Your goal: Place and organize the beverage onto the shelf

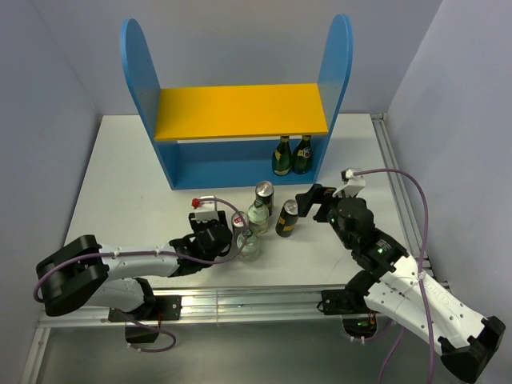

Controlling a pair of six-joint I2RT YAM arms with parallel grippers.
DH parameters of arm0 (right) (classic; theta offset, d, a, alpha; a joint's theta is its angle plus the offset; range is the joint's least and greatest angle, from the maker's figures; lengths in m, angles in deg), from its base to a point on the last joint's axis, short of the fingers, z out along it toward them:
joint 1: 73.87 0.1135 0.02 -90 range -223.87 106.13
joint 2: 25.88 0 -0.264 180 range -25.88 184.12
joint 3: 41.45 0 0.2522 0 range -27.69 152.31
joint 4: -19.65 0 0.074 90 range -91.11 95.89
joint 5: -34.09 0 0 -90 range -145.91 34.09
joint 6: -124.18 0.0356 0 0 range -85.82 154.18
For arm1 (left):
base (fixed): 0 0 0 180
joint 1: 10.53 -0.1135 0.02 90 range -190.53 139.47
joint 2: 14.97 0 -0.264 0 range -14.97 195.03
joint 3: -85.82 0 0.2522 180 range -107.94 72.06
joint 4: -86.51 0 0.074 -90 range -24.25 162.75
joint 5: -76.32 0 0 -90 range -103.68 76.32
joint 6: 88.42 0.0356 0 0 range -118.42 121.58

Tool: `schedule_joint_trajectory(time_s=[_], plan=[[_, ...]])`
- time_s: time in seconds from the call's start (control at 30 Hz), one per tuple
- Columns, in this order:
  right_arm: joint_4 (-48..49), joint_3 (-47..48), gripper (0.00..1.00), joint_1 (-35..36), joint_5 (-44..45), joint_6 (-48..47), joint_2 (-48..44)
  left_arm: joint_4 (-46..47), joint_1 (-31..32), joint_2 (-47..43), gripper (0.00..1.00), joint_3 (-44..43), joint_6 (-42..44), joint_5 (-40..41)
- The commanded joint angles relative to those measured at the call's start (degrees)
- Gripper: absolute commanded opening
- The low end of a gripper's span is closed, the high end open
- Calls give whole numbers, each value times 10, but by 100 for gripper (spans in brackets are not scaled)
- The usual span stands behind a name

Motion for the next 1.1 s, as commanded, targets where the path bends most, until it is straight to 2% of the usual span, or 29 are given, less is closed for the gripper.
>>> schedule_joint_trajectory(time_s=[0.0,0.03,0.27,0.4,0.5,0.57,0.7,0.93,1.07], plan=[[23,-2,100,3,10,0,-3,-5,-3,7,3,-35,7,2],[23,-3,100,3,11,0,-4,-24,-3,6,0,-43,1,8],[27,-6,100,3,6,2,-6,-214,-2,-45,0,-174,-15,56],[29,-6,100,3,4,4,-6,-258,-8,-82,0,-266,60,75],[30,-7,100,3,4,5,-6,-248,-37,-90,0,-338,129,66],[29,-8,100,3,4,5,-7,-231,-72,-87,0,-393,162,54],[28,-8,100,3,6,6,-14,-245,-152,-41,0,-504,213,-29],[27,-11,100,3,4,8,-20,-273,-315,76,0,-706,239,-153],[21,-10,100,4,7,8,-24,-315,-367,149,0,-797,244,-181]])
